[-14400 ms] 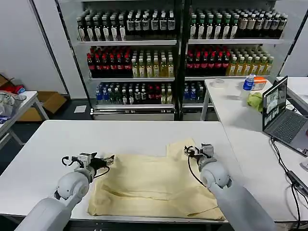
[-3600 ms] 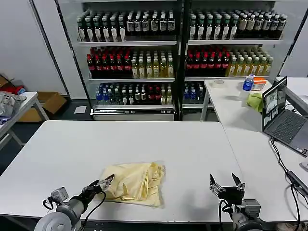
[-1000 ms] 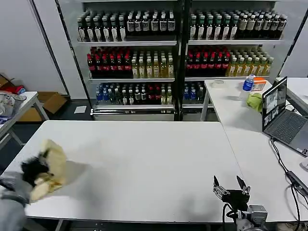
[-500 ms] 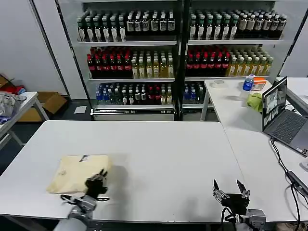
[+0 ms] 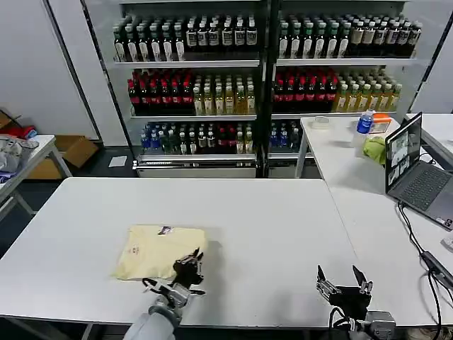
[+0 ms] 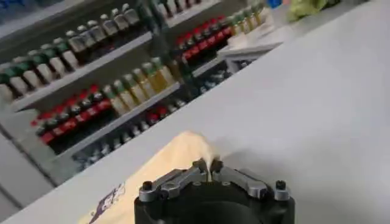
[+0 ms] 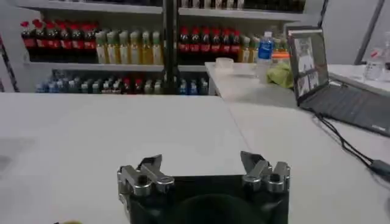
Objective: Fold and organize the clothes.
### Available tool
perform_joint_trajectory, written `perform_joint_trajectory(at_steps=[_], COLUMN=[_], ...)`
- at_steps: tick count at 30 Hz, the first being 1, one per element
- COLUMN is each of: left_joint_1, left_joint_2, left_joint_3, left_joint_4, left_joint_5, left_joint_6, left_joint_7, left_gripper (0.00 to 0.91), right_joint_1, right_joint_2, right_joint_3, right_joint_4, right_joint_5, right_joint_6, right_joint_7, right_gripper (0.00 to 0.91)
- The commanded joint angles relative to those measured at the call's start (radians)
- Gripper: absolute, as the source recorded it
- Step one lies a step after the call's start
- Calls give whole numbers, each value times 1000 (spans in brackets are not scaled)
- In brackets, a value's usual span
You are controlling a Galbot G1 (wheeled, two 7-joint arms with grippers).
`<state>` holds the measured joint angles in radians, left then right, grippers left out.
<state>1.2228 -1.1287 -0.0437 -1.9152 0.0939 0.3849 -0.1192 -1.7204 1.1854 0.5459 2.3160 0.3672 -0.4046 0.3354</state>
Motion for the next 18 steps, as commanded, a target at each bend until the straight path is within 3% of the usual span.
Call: perform_joint_trajectory(at_steps=[1,5,11,18], left_joint_1=[-83,-57,68,301], left_joint_2=[-53,-50,-10,-33], left_joint_3=[132,77,-95,-437], left_joint_4=[21,-30,-161,-278], left_joint_5=[-156,-343,-546,-645], left_joint_6=[-36,-91,-186,-213], left_joint_7=[26,45,19,-23], left_gripper=[907,907,907,907], right_joint_1=[7,40,157,391], right_joint_2=[-3,-5,1,69], right_joint_3=[-3,-34,-168,-350], right_joint_4=[11,13,-18,-153], right_joint_5=[-6,1,71,196], right_joint_6=[-2,-5,-27,-59], right_joint_7=[-11,-21,-25,22], right_gripper=[907,907,907,907])
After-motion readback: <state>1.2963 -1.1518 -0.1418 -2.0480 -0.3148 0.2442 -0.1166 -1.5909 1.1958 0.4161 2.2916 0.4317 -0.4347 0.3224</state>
